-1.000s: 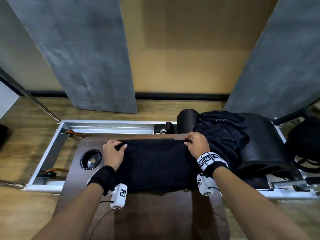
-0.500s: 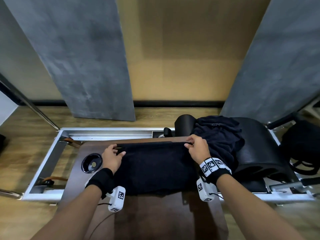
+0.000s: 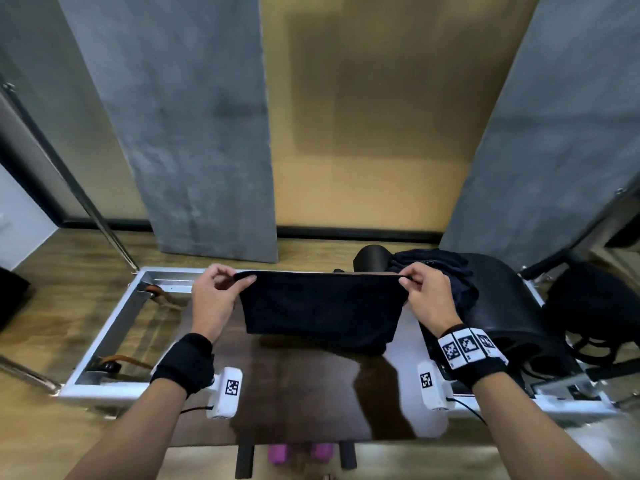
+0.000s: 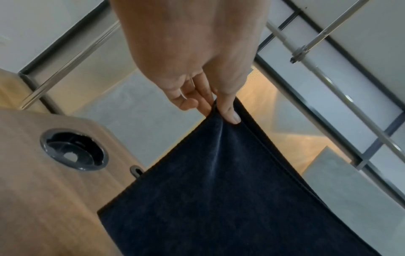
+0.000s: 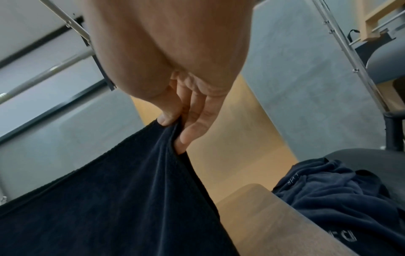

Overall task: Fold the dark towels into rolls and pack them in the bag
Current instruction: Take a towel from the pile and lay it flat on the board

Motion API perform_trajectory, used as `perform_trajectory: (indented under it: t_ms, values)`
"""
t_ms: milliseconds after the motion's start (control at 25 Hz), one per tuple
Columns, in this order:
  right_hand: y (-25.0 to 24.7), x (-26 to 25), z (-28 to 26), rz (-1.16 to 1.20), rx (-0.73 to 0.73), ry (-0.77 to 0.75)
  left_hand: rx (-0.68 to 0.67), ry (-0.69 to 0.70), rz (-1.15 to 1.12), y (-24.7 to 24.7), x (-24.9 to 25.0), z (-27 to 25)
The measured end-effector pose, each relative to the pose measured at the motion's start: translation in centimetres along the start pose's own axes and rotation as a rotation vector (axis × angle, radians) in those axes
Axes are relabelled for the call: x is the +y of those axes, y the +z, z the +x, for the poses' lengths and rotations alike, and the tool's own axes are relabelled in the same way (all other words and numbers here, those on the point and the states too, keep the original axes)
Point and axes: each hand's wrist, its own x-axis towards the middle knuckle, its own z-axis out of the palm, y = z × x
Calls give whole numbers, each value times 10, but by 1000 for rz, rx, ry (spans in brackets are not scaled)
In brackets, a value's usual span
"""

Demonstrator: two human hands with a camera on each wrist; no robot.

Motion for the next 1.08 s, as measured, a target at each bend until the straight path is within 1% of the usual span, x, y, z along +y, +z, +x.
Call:
perform_trajectory:
  t_ms: [120, 160, 240, 320, 400, 480, 520, 600, 680, 760, 840, 920, 1000, 1080]
  values:
    - [-21, -18, -14, -18, 74, -47, -48, 67, 15, -14, 22, -12]
    - [-30, -25, -18, -19, 69, -45, -56, 102, 16, -20, 29, -16]
    - [-46, -40, -26, 9, 6, -11, -30, 161, 17, -30, 44, -23]
    - [-61, -52, -32, 130, -10, 12, 5, 236, 72, -37, 57, -28]
    - [-71, -62, -36, 263, -45, 28, 2, 298, 115, -40, 71, -32]
    - [-77, -72, -40, 365, -146, 78, -17, 294, 79, -41, 84, -34]
    - [-78, -76, -42, 418, -147, 102, -26, 268, 40, -41, 89, -35]
    - [-78, -84, -43, 524, -73, 93, -45, 222, -66, -39, 98, -35]
    - [-74, -91, -45, 596, -27, 31, -49, 208, -140, -36, 102, -34]
    - [-70, -94, -48, 577, -20, -23, -58, 222, -206, -34, 102, -34]
    - [-75, -95, -52, 531, -19, -9, -48, 263, -220, -35, 100, -35]
    - [-82, -98, -58, 452, -27, 25, -14, 263, -200, -38, 99, -37]
    - [-87, -98, -63, 353, -24, 10, 30, 257, -154, -42, 96, -39]
    - [-92, -96, -64, 336, 1, 4, 49, 275, -94, -45, 93, -41]
